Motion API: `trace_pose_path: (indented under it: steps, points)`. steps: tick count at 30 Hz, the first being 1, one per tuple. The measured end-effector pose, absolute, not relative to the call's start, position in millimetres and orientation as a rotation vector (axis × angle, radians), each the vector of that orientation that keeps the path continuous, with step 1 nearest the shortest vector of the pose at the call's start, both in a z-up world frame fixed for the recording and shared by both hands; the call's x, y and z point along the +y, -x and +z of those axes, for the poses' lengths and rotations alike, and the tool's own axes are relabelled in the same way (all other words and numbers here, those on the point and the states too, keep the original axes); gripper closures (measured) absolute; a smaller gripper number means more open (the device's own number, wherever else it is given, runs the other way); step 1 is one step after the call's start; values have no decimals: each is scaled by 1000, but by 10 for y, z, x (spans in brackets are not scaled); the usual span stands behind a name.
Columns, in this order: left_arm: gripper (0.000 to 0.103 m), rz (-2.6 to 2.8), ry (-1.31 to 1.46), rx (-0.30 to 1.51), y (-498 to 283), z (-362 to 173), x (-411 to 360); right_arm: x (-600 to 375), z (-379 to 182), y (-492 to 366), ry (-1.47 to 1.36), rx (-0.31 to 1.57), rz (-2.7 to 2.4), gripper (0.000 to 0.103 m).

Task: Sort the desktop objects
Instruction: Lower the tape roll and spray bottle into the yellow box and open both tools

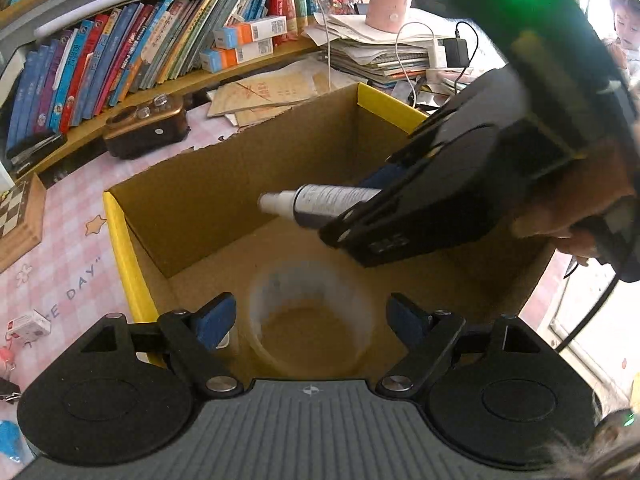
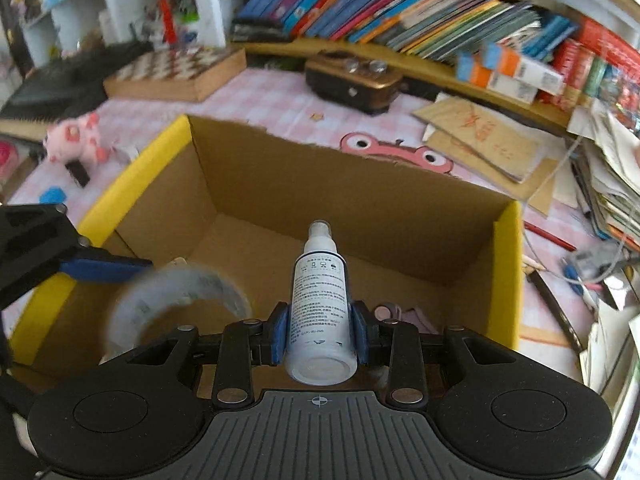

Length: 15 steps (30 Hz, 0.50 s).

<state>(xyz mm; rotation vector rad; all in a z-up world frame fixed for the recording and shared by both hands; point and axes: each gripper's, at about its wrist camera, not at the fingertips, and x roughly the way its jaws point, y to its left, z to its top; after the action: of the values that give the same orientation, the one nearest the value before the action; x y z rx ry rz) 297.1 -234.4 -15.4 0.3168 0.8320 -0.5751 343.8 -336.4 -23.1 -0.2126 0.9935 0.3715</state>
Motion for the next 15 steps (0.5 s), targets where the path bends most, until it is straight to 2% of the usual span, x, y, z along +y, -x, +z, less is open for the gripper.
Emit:
trace_pose_path:
  steps: [5, 11, 15]
  points:
    - [20, -544, -282, 773, -2932, -112, -2287, -3296, -306, -3503, 231, 1028, 394, 70]
    - [20, -515, -205, 716, -2862, 20, -2122, -3335, -238, -3530, 172, 976, 388, 69]
    - [19, -493, -176, 673, -2785, 126, -2010, -3353, -160, -3495, 146, 934, 383, 61]
